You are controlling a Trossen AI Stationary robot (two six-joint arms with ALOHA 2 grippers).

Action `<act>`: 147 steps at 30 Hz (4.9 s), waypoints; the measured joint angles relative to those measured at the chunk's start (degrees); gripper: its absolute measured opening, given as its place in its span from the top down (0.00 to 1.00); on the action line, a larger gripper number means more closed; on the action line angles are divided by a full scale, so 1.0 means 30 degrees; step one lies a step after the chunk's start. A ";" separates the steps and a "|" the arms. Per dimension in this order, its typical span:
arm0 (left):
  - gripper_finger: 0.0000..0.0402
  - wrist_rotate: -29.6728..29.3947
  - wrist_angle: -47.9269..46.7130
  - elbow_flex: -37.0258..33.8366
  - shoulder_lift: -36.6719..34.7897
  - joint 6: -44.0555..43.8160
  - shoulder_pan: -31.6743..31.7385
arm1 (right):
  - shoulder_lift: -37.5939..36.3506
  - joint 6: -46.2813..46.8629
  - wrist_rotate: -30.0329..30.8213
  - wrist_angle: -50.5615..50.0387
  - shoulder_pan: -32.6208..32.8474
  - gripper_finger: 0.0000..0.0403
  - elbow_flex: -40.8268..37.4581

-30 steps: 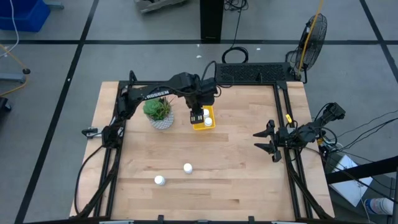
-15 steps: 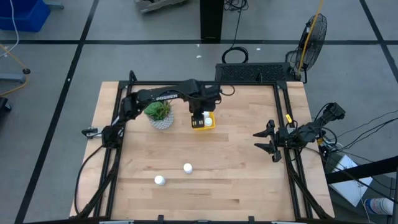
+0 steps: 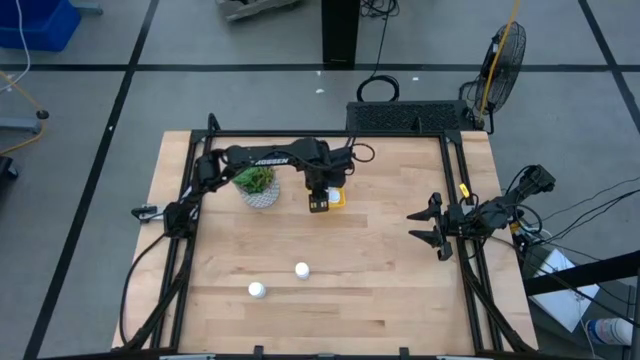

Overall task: Pick and place pill bottles into a basket
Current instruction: Put the white pill bottle into the yellow bin

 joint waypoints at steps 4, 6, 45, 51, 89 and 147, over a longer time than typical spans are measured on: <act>0.58 0.0319 0.0637 -0.0785 -0.0011 -0.0039 -0.0007 | 0.0000 0.0000 0.0000 -0.0004 -0.0007 0.51 0.0000; 0.56 0.0357 0.0940 -0.1030 -0.0066 -0.0038 -0.0004 | 0.0000 -0.0002 0.0000 -0.0005 0.0000 0.51 -0.0003; 0.36 -0.0318 -0.2900 -0.0294 -0.6282 -0.3355 -0.6282 | -0.0007 0.0000 0.0000 0.0000 -0.0007 0.51 -0.0003; 0.36 -0.1199 -0.1606 -0.1267 -0.6272 -0.4125 -0.8238 | 0.0000 0.0000 0.0000 -0.0005 -0.0007 0.51 -0.0001; 0.36 -0.1192 0.5960 -0.8965 -0.6251 -0.6901 -1.0521 | 0.0000 0.0000 0.0000 -0.0002 -0.0005 0.51 0.0002; 0.60 0.0460 0.6254 -0.9082 -0.6184 -0.6883 -0.9846 | -0.0001 0.0000 0.0000 -0.0007 -0.0006 0.51 -0.0002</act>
